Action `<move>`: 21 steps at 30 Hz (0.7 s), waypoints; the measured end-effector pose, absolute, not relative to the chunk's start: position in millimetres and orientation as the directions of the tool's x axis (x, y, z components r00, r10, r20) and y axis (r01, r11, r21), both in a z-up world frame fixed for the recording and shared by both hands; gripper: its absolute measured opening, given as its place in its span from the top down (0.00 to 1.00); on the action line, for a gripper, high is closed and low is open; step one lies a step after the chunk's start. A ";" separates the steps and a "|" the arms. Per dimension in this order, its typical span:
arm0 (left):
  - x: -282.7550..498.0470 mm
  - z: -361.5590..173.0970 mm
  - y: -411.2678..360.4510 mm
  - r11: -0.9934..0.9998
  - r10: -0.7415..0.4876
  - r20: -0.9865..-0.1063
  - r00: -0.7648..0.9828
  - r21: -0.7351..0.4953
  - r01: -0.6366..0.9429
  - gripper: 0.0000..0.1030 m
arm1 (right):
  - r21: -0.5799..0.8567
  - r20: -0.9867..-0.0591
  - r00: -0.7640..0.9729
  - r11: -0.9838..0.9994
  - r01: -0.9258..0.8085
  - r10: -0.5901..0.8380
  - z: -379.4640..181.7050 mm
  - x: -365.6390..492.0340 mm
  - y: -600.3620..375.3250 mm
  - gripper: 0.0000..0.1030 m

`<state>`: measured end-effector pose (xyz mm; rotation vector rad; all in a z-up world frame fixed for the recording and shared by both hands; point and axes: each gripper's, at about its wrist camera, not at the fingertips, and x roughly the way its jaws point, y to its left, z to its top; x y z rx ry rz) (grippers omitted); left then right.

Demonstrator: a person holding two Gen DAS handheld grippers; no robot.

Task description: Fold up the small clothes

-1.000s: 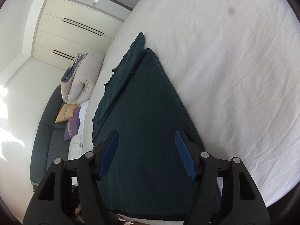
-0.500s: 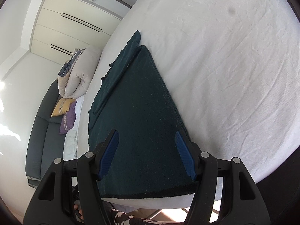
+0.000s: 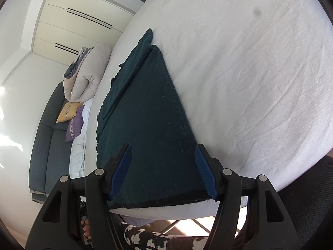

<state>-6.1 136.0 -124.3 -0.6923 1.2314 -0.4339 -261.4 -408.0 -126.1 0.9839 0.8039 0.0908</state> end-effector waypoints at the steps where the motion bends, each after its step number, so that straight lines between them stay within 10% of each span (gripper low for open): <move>1: -6.2 -125.4 137.4 0.716 -0.652 -0.700 0.291 -0.695 -0.068 0.88 | 0.767 -0.570 0.713 0.577 0.281 0.409 -125.4 -262.6 -411.0 0.40; 21: -5.8 -119.3 125.7 0.743 -0.630 -0.719 0.294 -0.668 -0.039 0.94 | 0.669 -0.703 0.547 0.684 0.292 0.454 -138.0 -261.3 -409.4 0.45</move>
